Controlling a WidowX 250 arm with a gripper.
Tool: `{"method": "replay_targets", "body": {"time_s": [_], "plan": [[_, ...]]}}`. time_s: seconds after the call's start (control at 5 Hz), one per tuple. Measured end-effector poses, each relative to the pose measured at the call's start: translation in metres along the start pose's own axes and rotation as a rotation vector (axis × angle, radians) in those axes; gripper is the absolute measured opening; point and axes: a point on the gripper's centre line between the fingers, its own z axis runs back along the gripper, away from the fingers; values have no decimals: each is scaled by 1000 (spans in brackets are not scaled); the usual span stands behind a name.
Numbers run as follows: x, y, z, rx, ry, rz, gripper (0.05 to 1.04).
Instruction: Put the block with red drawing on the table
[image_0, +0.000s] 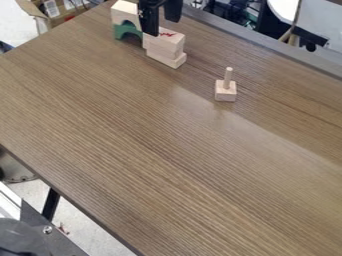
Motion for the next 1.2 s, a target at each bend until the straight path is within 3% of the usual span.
{"method": "replay_targets", "body": {"time_s": [0.2,0.4,0.6,0.8,1.0,1.2], "plan": [[0,5,-8,54,8,7,998],[-2,3,-18,69,28,16,964],[-2,6,-27,70,34,66,686],[0,8,-29,67,35,81,593],[0,8,-27,54,33,83,592],[-3,6,-6,-25,38,85,592]]}}
